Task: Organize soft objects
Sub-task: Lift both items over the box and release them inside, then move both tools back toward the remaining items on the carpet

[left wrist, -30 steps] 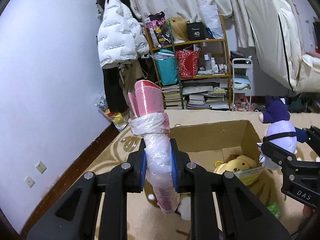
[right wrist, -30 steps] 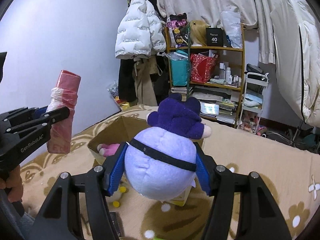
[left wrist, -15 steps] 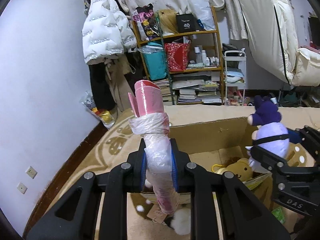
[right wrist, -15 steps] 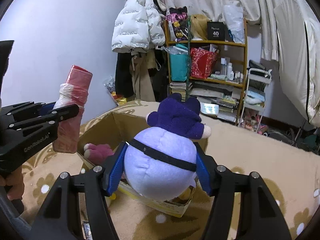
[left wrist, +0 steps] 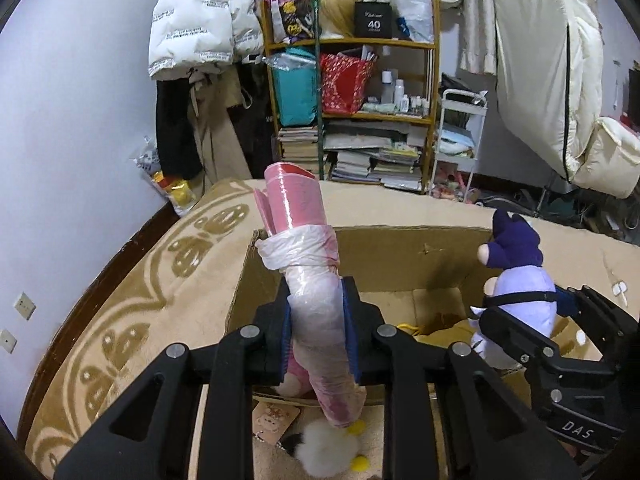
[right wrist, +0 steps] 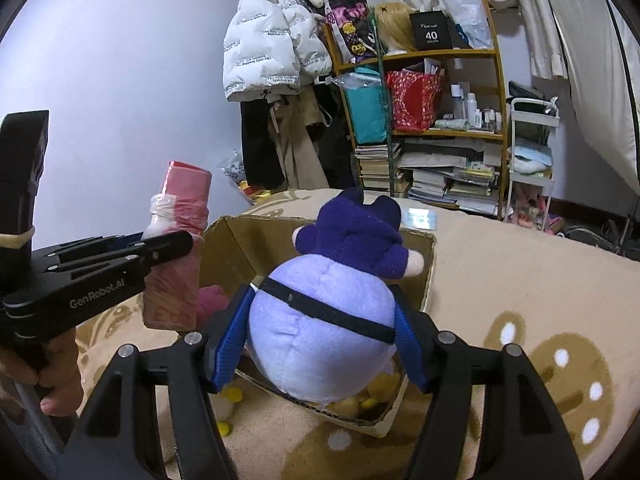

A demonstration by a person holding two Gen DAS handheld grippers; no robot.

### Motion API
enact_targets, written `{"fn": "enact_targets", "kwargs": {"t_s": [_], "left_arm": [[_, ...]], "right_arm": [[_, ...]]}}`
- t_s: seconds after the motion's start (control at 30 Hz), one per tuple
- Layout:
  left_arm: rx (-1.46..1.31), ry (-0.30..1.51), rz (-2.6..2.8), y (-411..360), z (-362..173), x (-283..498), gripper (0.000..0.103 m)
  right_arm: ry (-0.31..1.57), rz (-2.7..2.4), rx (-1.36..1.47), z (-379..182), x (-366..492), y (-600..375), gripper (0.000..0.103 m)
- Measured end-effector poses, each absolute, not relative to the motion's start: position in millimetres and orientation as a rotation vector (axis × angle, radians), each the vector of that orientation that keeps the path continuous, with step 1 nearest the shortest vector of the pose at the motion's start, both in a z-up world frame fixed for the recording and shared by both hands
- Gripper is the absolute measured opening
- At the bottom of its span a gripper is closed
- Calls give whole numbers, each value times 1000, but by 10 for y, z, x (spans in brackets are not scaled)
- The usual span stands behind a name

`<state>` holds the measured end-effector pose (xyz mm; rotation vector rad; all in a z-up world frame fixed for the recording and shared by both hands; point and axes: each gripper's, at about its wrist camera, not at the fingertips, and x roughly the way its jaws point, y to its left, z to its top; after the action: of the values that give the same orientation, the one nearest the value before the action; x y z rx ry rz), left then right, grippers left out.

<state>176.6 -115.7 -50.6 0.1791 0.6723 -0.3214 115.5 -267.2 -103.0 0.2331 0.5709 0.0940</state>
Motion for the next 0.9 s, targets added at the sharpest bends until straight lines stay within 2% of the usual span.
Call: {"fn": "enact_targets", "kwargs": {"t_s": [0.1, 0.17, 0.27, 0.33, 0.5, 0.57, 0.73, 0.9], "left_arm": [[160, 694, -332, -1157, -521, 1802, 24], [160, 702, -328, -1150, -537, 1813, 28], [170, 719, -309, -1138, -574, 1813, 46], [161, 716, -294, -1113, -574, 1798, 53], [165, 733, -286, -1068, -536, 1752, 56], [161, 742, -282, -1040, -514, 1722, 59], [153, 752, -263, -959, -440, 1569, 76], [160, 755, -240, -890, -362, 1387, 89]], "right_arm": [[576, 98, 235, -1039, 1161, -2665, 71], [579, 97, 234, -1036, 1169, -2658, 71], [572, 97, 230, -1027, 1165, -2657, 72], [567, 92, 228, -1014, 1156, -2650, 78], [558, 78, 235, -963, 1093, -2649, 82], [554, 70, 236, -933, 1044, -2645, 88], [545, 54, 232, -831, 892, -2607, 103], [550, 35, 213, -712, 705, -2551, 103]]}}
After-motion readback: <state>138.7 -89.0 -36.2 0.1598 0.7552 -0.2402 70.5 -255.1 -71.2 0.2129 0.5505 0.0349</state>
